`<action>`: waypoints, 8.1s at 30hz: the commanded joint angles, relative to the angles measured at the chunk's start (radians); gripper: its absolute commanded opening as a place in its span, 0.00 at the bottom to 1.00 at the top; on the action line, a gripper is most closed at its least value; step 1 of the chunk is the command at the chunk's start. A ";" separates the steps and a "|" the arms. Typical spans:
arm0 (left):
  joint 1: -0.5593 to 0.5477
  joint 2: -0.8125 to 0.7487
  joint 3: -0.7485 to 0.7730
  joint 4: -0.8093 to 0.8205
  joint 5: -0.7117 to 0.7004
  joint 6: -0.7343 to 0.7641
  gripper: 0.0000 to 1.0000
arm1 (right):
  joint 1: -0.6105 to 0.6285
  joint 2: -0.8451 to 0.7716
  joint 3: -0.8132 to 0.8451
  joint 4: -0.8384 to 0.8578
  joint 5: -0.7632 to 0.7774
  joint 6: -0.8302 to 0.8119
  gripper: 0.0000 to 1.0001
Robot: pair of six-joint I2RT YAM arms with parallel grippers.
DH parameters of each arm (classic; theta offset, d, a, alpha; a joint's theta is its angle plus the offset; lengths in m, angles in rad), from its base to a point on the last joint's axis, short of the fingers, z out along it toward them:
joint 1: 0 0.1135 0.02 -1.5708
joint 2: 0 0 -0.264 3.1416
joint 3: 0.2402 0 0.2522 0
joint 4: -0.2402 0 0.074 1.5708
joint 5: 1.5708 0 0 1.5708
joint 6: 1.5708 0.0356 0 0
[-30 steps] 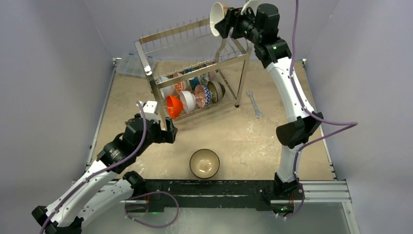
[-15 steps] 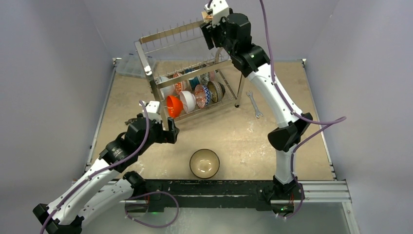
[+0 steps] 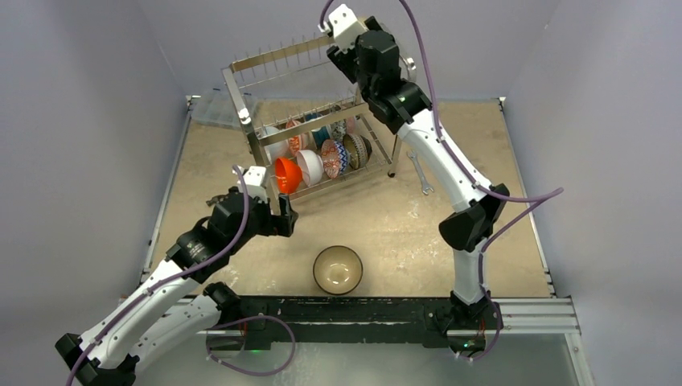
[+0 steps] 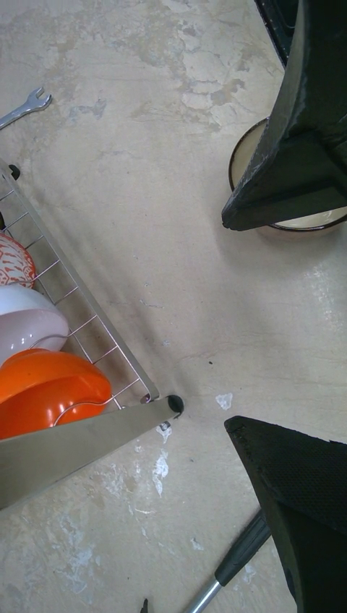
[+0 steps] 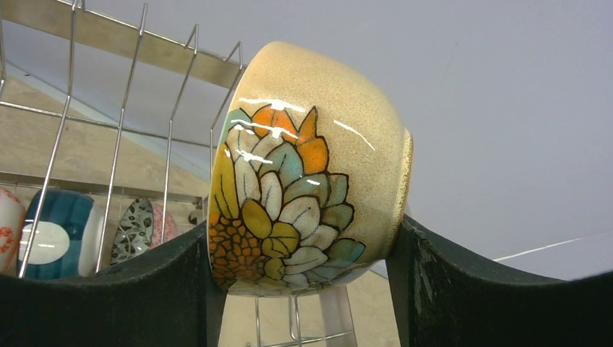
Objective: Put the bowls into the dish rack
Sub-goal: Turn the bowl upside down on the dish rack, then pick up the bowl from the center of the board, then place the bowl in the dish rack.
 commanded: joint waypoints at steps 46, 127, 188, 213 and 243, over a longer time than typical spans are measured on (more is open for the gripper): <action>0.002 0.011 -0.007 0.059 0.055 0.023 0.99 | 0.025 -0.174 -0.079 0.068 -0.241 0.174 0.99; -0.021 0.748 1.267 -0.130 0.190 0.147 0.00 | -0.167 -0.732 -0.611 0.348 -0.939 1.108 0.99; 0.002 0.853 0.882 1.093 -0.832 1.834 0.00 | -0.167 -0.465 -0.497 0.251 -1.032 0.956 0.38; -0.235 0.877 0.685 1.150 -0.823 2.099 0.15 | -0.170 -0.521 -0.541 0.225 -1.004 0.922 0.41; -0.318 0.798 1.211 0.184 -0.561 0.826 0.87 | -0.177 -0.417 -0.434 0.210 -1.004 0.801 0.50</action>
